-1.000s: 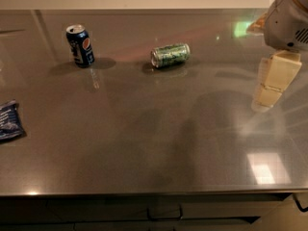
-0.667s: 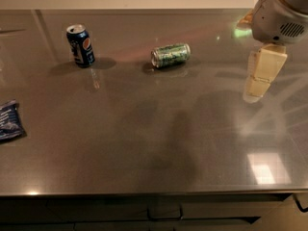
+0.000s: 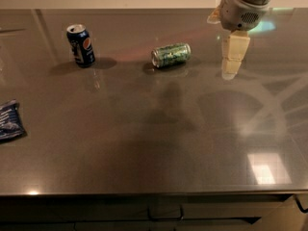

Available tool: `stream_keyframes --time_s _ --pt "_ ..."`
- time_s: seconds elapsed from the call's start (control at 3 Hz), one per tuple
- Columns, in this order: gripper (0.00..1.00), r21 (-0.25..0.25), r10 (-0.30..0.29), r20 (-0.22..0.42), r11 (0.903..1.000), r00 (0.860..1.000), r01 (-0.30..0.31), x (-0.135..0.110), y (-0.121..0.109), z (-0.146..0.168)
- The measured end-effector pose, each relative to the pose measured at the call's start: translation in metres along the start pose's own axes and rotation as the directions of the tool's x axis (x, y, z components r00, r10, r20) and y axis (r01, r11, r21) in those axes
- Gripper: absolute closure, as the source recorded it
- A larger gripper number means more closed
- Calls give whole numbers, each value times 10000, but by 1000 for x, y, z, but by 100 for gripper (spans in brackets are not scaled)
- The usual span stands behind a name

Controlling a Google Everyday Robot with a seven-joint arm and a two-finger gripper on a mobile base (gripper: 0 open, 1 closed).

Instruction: Place green can upright

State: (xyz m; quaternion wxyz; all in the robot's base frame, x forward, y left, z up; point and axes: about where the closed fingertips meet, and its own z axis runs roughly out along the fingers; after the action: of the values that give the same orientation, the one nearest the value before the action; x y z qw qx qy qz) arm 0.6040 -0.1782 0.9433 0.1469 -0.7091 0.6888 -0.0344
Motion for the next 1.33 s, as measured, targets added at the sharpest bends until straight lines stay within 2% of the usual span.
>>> stream_keyframes --time_s 0.33,0.67,1.0,1.33 --pt "0 -293 -450 91 9985 9989 453 -12 -37 24" --pt "0 -354 -796 12 9962 9968 796 -21 -67 50" --pt "0 -263 -972 19 9949 9953 972 -27 -86 70" --pt "0 -278 -1243 44 9918 9922 1244 -35 -95 87"
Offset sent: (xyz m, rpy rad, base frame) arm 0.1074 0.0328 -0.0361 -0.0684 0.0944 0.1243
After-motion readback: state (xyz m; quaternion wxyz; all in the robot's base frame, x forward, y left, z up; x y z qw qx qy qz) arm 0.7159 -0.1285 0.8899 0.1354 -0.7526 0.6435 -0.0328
